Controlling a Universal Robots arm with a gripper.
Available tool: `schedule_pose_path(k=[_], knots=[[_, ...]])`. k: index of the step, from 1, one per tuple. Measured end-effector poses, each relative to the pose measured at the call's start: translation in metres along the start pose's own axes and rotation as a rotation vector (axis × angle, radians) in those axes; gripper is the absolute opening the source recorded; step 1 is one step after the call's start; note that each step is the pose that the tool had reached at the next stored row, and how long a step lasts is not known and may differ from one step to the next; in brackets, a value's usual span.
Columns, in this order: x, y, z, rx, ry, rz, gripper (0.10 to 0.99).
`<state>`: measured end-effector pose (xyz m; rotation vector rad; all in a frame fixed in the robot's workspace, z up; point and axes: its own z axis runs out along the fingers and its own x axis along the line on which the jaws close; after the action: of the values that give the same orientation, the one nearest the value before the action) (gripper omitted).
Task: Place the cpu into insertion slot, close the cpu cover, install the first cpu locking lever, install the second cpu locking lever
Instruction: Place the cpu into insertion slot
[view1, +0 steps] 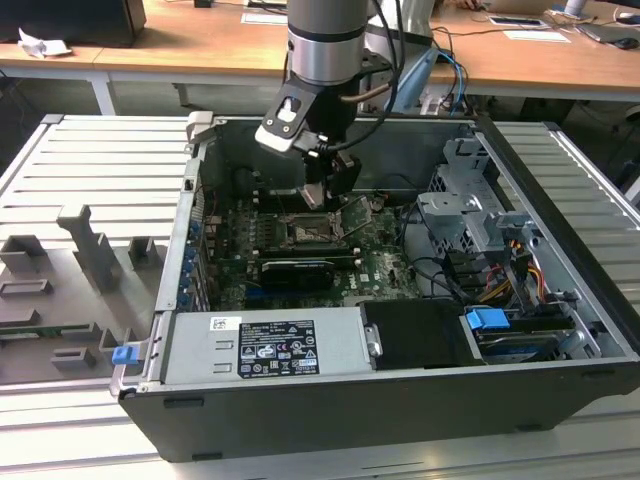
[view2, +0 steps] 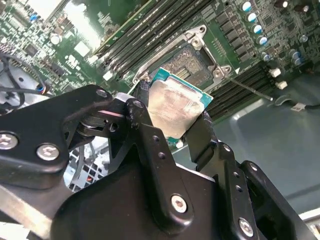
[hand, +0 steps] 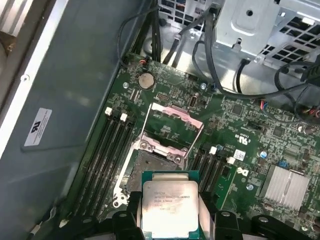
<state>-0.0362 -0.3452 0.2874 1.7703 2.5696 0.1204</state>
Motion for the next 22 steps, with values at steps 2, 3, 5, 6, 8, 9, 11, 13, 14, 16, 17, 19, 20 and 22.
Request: schedule_pose_path(k=[2,3,5,6,8,9,11,13,14,16,17,19,20,22], knots=[[0.0003,-0.0008,0.0054,-0.001,-0.0022,0.027,0.541],[0.0003,-0.0010,0.0076,-0.001,-0.0040,0.051,0.541],[0.0002,-0.0012,0.0104,-0.002,-0.0061,0.081,0.541],[0.0002,-0.0013,0.0119,-0.002,-0.0073,0.097,0.541],[0.0001,-0.0015,0.0146,-0.003,-0.0095,0.126,0.541],[0.0000,-0.0016,0.0159,-0.003,-0.0105,0.139,0.541],[0.0000,-0.0018,0.0189,-0.004,-0.0124,0.166,0.541],[0.0007,-0.0020,0.0239,-0.005,-0.0146,0.197,0.541],[0.0011,-0.0019,0.0254,-0.005,-0.0146,0.197,0.541],[0.0027,-0.0016,0.0297,-0.005,-0.0149,0.197,0.541],[0.0037,-0.0013,0.0333,-0.005,-0.0158,0.214,0.541],[0.0036,-0.0016,0.0374,-0.006,-0.0195,0.265,0.541],[0.0037,-0.0017,0.0383,-0.006,-0.0203,0.278,0.541],[0.0047,-0.0015,0.0405,-0.007,-0.0213,0.289,0.541]])
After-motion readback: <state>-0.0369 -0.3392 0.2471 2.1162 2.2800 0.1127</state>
